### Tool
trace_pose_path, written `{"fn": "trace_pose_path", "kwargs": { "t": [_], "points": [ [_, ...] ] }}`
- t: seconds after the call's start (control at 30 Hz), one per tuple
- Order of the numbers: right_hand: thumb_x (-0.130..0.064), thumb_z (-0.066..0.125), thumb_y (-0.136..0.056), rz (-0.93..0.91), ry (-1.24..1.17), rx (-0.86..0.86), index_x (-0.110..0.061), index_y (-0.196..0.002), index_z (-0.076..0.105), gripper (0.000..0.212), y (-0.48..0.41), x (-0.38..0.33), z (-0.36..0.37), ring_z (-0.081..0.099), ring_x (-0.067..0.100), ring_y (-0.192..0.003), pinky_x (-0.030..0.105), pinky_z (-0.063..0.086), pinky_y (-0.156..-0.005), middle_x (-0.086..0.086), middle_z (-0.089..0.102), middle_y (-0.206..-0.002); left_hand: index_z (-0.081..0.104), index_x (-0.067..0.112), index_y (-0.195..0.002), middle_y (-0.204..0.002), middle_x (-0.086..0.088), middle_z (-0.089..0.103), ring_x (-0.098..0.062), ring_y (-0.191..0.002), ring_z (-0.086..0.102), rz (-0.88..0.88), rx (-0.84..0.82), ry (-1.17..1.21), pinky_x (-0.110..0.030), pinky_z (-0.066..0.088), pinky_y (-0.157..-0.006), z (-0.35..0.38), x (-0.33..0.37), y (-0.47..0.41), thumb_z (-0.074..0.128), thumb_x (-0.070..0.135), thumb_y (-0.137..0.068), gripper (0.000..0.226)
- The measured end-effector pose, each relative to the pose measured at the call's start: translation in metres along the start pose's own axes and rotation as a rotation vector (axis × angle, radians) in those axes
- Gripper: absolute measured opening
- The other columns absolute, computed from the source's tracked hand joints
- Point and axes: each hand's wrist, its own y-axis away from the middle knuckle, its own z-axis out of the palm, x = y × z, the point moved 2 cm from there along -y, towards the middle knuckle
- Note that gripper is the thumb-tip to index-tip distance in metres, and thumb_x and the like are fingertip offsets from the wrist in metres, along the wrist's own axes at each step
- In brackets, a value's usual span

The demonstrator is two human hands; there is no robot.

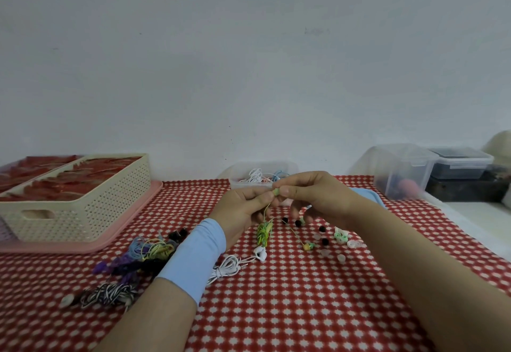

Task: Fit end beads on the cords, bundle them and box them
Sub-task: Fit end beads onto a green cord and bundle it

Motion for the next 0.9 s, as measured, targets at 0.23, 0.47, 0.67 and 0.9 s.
{"fn": "trace_pose_path", "kwargs": {
  "t": [0.23,0.47,0.67,0.9],
  "points": [
    [-0.007,0.079,-0.085,-0.087,0.181,0.058,-0.012,-0.099,0.077,0.015,0.002,-0.004,-0.001,0.067,0.022,-0.06,0.032,0.052,-0.052,0.013,0.075,-0.087,0.076,0.007,-0.09,-0.077,-0.006,0.07,-0.009,-0.06,0.056,-0.016,0.043,-0.048,-0.019,0.046,-0.057,-0.002,-0.001,0.0,0.064,0.009,-0.092,0.012],
    [-0.012,0.082,-0.084,-0.172,0.386,0.09,-0.012,-0.09,0.082,0.006,0.001,-0.011,0.002,0.066,0.017,-0.057,0.036,0.058,-0.054,0.001,0.077,-0.081,0.076,0.006,-0.083,-0.074,-0.006,0.07,-0.01,-0.057,0.056,-0.057,0.056,-0.031,-0.022,0.048,-0.059,-0.003,-0.003,0.0,0.067,0.01,-0.09,0.012],
    [-0.005,0.081,-0.083,-0.125,0.145,0.127,-0.009,-0.09,0.08,0.008,0.002,-0.008,-0.001,0.065,0.024,-0.056,0.033,0.056,-0.051,0.008,0.074,-0.075,0.075,0.004,-0.088,-0.074,-0.006,0.068,-0.01,-0.059,0.055,-0.057,0.036,0.051,-0.018,0.048,-0.056,-0.002,-0.002,-0.001,0.063,0.008,-0.092,0.012],
    [-0.001,0.078,-0.084,-0.047,0.058,0.049,-0.006,-0.098,0.08,0.015,0.002,-0.001,0.002,0.06,0.018,-0.055,0.029,0.051,-0.049,0.016,0.075,-0.085,0.073,0.004,-0.087,-0.073,-0.005,0.069,-0.009,-0.059,0.056,-0.052,0.024,0.08,-0.018,0.049,-0.055,-0.002,-0.004,-0.001,0.062,0.006,-0.092,0.012]
  ]
}}
